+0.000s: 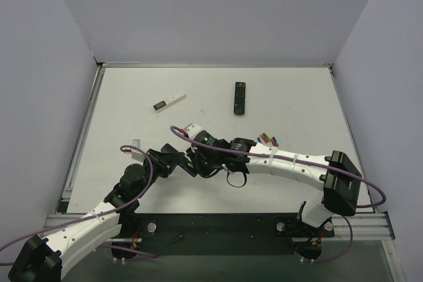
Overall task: Load the batteries into the remote control
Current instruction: Load the battery into the remote control.
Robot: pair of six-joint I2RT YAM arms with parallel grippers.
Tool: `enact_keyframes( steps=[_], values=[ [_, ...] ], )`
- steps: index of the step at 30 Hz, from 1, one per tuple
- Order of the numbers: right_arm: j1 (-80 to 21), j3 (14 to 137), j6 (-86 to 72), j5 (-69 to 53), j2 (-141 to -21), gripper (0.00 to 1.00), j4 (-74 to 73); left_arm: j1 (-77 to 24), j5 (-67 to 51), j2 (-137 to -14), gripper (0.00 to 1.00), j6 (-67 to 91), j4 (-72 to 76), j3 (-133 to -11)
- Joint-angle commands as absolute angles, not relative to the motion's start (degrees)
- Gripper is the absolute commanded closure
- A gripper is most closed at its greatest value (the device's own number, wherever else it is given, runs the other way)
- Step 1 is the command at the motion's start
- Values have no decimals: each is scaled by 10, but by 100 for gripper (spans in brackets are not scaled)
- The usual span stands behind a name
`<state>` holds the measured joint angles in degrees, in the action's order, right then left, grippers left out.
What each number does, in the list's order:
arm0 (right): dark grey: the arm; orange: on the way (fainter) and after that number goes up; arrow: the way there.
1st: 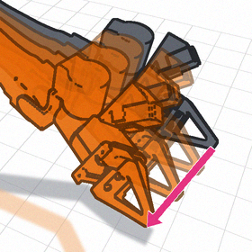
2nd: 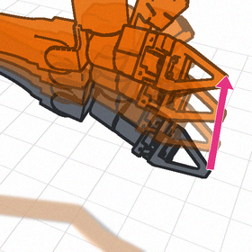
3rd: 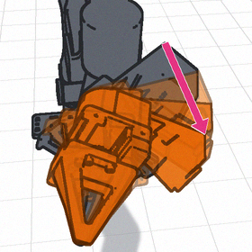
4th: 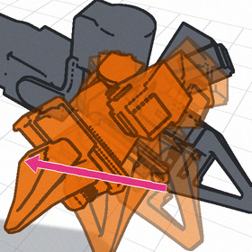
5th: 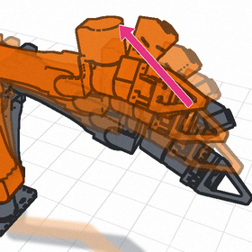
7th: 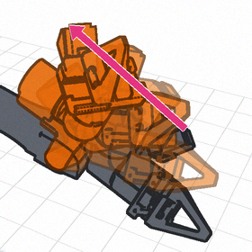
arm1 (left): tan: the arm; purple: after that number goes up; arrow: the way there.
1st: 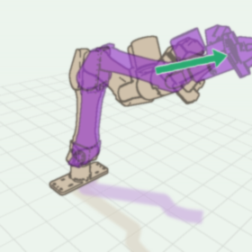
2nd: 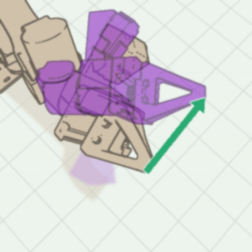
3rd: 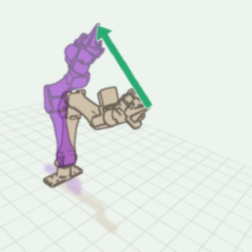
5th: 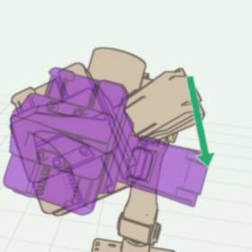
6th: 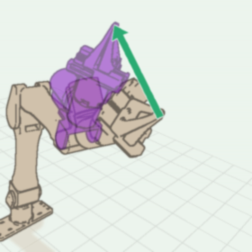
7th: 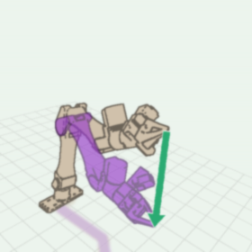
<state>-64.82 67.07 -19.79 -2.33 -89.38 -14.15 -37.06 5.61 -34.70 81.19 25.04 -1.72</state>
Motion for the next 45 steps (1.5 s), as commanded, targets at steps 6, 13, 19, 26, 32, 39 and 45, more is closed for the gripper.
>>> enact_keyframes(
  steps=[6, 13, 19, 26, 32, 39, 45],
  values=[
    [-635, 615, -214, 20, -882, 96, -65, -376, 11, -330, 100, 844, 395, -40],
    [-636, 575, -211, 32, -862, 96, -4, -376, 11, -322, 100, 855, 401, -35],
    [-635, 554, -201, 17, -852, 95, 60, -377, 9, -323, 100, 855, 409, -36],
    [-639, 584, -202, 5, -887, 95, 31, -380, 10, -322, 100, 853, 417, -38],
    [-637, 601, -222, 20, -916, 94, -23, -380, 15, -309, 100, 851, 418, -35],
    [-631, 588, -230, 24, -910, 83, -29, -379, 30, -273, 100, 838, 386, -31],
    [-631, 593, -227, 11, -908, 82, -28, -379, 28, -272, 100, 831, 372, -36]
  ],
)
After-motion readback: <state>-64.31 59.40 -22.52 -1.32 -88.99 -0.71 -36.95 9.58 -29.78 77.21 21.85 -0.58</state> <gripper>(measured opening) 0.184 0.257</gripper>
